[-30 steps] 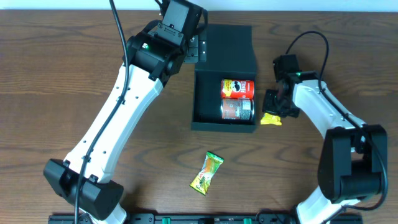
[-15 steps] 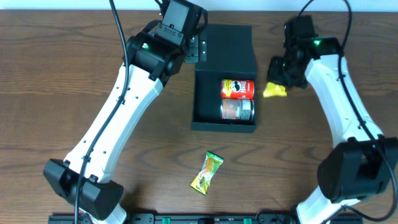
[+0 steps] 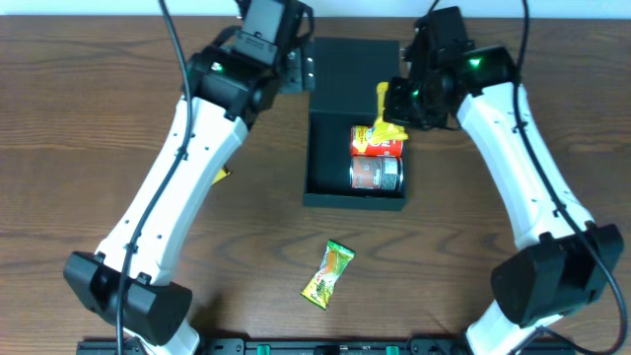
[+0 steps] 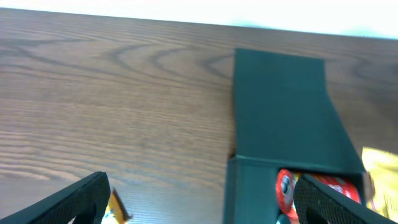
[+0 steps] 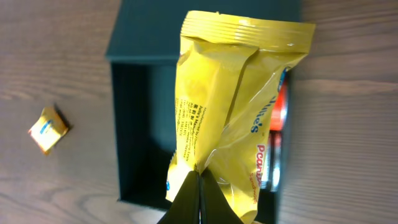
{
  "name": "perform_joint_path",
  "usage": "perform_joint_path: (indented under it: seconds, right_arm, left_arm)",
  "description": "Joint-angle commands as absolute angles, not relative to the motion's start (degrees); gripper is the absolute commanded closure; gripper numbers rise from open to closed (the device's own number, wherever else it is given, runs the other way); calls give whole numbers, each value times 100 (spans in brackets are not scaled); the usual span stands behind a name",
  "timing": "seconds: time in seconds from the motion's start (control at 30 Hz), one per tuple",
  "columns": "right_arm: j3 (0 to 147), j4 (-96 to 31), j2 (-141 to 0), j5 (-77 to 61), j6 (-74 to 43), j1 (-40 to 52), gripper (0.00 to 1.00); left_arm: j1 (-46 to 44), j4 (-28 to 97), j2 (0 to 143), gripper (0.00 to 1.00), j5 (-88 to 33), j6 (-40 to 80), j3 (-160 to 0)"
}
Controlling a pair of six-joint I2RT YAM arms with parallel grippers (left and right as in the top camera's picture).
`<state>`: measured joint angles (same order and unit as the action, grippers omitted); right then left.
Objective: Pack container
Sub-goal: 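Lower the yellow packet into the box beside the cans, release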
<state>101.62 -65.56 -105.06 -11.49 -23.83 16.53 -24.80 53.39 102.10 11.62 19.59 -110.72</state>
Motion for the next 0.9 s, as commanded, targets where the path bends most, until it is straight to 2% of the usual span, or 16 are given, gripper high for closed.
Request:
perform_joint_path:
  seconds: [0.0,0.37,0.87]
  right_arm:
    - [10280,-6558,-10468,-1271,-2526,1918,98]
    - [10230,-6324,-10862,-1142,-2526,2504,98]
    - [10208,-6383,-11552,-1433,-2526,2689,98]
  left_arm:
    - [-2252,5328,10125,5,1262,1925,-11174]
    - [-1946,5284,10125,5,1262,1922,-11174]
    - [-1940,5260,10125,5,1262,1925,-11174]
